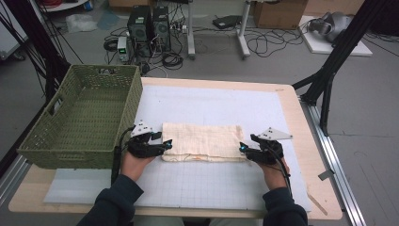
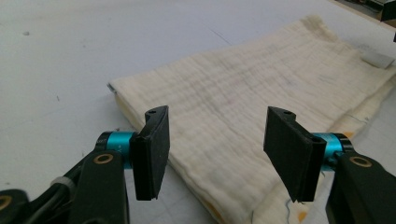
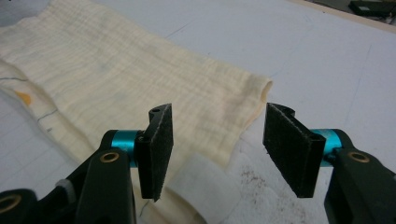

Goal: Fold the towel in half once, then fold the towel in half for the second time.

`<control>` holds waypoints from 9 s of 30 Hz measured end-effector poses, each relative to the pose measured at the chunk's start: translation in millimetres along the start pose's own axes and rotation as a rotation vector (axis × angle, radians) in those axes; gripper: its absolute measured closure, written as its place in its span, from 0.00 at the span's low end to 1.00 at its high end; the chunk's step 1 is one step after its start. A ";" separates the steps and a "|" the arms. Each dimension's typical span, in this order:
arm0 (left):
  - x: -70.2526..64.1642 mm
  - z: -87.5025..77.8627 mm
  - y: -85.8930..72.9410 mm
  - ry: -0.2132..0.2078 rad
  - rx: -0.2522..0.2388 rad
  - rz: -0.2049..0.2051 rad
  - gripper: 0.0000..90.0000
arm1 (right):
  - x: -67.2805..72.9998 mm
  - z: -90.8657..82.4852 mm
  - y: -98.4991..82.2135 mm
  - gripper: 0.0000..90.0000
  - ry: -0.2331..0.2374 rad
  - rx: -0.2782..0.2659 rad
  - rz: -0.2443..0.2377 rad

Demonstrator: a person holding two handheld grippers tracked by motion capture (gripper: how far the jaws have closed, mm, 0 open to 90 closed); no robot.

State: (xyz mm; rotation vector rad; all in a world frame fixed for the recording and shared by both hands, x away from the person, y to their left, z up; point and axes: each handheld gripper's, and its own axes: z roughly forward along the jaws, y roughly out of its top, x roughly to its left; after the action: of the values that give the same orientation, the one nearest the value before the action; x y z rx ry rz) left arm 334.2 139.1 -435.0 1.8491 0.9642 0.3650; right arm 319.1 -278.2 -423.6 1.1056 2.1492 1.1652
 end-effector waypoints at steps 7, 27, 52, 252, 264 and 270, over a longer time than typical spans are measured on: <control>-6.9 -3.5 -13.0 0.021 0.052 0.045 0.51 | 2.3 -8.2 -5.1 0.47 0.026 -0.018 0.007; -13.2 -6.2 -17.4 0.011 0.059 0.130 0.91 | 4.4 -10.4 -6.7 0.47 0.021 0.004 -0.020; -14.8 -24.8 -10.7 -0.032 -0.037 0.075 0.94 | 15.7 -0.7 -17.5 0.97 0.115 0.107 -0.165; -3.4 -21.1 -4.1 -0.011 -0.115 -0.018 0.28 | -13.1 -34.0 -2.8 0.13 -0.014 -0.106 -0.012; 15.5 3.8 28.1 -0.010 -0.108 -0.012 0.30 | -16.5 -5.7 18.7 0.13 0.033 -0.057 -0.002; 24.9 32.9 35.1 0.005 -0.029 -0.013 0.34 | -20.9 16.2 32.9 0.14 0.041 -0.005 -0.006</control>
State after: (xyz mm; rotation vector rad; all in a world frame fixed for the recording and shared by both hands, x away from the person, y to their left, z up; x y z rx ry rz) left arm 386.5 130.0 -424.2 1.8152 0.9693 0.3737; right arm 356.6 -277.0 -404.3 1.0810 2.1776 1.1998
